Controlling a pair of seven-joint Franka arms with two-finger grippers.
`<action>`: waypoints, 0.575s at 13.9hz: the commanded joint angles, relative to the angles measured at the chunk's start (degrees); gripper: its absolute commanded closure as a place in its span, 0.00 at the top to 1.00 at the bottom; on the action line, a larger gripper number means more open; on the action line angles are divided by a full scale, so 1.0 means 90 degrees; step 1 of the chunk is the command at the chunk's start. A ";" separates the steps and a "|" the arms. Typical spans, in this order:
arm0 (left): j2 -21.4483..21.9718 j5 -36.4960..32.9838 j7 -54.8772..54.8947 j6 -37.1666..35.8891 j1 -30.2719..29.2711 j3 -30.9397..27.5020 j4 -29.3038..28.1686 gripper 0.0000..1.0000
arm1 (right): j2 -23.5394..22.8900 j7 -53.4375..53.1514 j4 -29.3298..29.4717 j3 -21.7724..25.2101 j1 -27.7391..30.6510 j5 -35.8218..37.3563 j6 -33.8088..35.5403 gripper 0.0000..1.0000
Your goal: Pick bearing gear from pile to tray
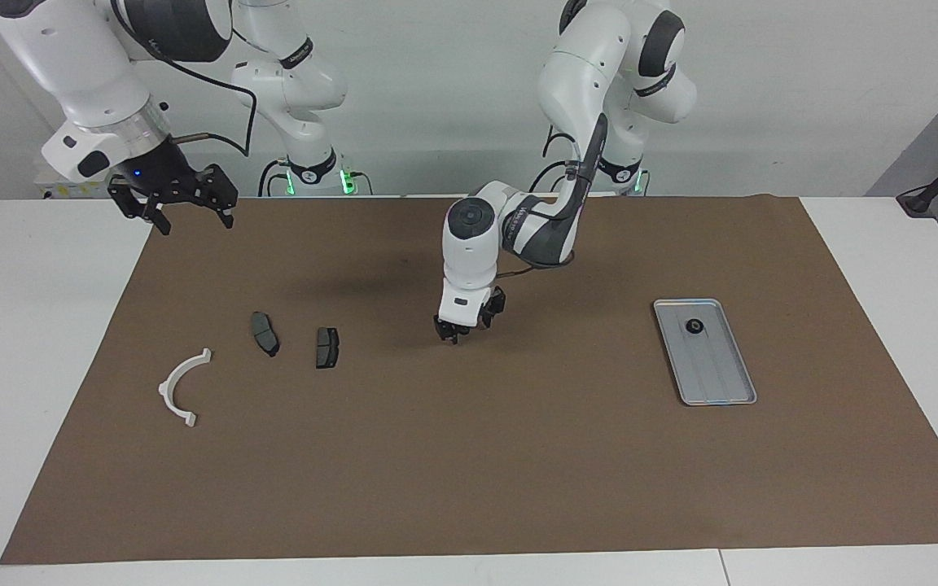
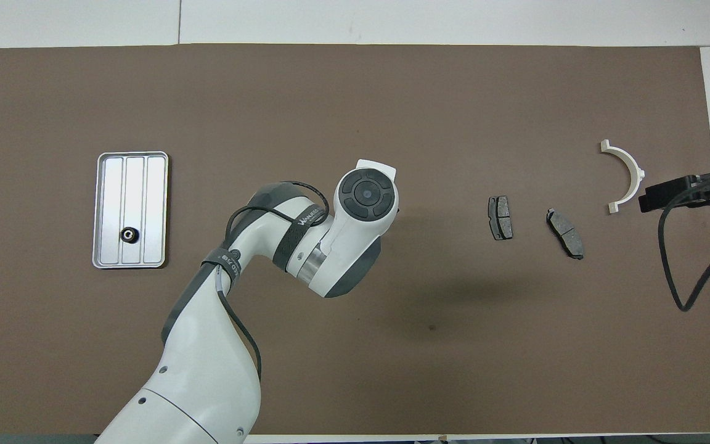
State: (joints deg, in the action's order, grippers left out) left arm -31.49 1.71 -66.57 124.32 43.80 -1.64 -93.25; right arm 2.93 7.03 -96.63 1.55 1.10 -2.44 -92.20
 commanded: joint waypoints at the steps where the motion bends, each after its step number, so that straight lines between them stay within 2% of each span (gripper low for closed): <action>1: 0.0003 -0.0122 -0.0279 0.0171 0.0094 -0.0032 -0.0078 0.66 | 0.0133 -0.0175 -0.0443 -0.0055 0.0024 0.0085 -0.0457 1.00; 5: 0.0003 -0.0122 -0.0435 0.0230 0.0104 -0.0013 -0.0107 0.63 | 0.0250 -0.0020 -0.0650 -0.0045 0.0443 0.0603 -0.0352 1.00; 8: 0.0013 -0.0122 -0.0445 0.0337 0.0104 -0.0013 -0.0205 0.57 | 0.0368 -0.0029 -0.0865 -0.0055 0.0444 0.0720 -0.0430 1.00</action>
State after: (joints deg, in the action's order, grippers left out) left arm -31.67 1.68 -69.07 125.59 44.01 -1.29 -93.56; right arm 3.94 6.46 -101.46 1.88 4.53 3.14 -94.68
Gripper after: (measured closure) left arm 0.396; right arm 0.000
